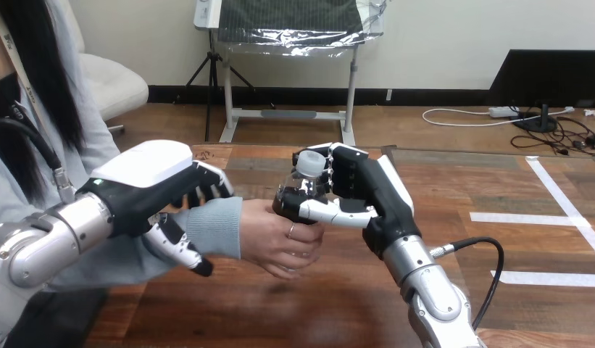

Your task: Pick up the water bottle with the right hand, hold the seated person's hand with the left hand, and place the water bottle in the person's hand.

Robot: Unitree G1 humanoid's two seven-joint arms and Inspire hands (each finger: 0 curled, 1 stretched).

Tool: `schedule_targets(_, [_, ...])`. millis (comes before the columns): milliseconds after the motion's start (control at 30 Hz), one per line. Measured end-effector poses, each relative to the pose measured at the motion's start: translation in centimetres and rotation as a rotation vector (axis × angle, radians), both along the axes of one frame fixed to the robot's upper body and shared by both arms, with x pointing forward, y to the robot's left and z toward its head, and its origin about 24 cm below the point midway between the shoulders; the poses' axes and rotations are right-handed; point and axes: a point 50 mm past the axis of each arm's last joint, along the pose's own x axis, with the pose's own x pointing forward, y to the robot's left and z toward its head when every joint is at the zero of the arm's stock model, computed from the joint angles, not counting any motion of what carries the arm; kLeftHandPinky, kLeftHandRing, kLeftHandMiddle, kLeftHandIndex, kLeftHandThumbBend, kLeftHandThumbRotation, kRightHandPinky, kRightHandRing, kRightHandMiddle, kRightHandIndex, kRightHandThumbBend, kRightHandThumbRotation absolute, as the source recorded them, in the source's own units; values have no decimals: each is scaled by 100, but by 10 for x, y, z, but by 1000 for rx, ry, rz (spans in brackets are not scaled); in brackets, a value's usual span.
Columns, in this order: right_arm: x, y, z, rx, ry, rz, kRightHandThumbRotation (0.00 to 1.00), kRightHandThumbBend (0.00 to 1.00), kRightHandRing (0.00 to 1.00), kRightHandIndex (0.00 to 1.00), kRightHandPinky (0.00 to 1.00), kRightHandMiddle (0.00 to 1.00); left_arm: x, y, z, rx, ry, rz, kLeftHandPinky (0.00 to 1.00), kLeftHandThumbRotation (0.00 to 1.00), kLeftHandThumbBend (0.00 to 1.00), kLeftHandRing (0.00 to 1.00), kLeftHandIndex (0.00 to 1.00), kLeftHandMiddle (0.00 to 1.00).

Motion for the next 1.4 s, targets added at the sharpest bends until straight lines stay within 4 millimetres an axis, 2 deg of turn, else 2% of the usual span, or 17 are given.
schedule_targets(200, [0, 2, -1, -19, 8, 9, 25, 89, 82, 81, 82, 81, -1, -3, 3, 3, -13, -8, 82, 35, 100, 85, 91, 88])
schedule_targets(500, [-1, 4, -2, -45, 7, 17, 41, 93, 90, 89, 92, 86, -1, -5, 6, 5, -26, -8, 88, 40, 100, 91, 96, 94])
schedule_targets(800, [0, 2, -2, -72, 3, 15, 51, 98, 93, 94, 95, 89, -3, -3, 2, 12, -19, -2, 91, 45, 100, 96, 99, 98])
schedule_targets(1400, [1, -10, -2, -110, -2, -2, 62, 100, 95, 97, 96, 91, -8, 1, -8, 42, 1, 11, 96, 53, 100, 100, 100, 100])
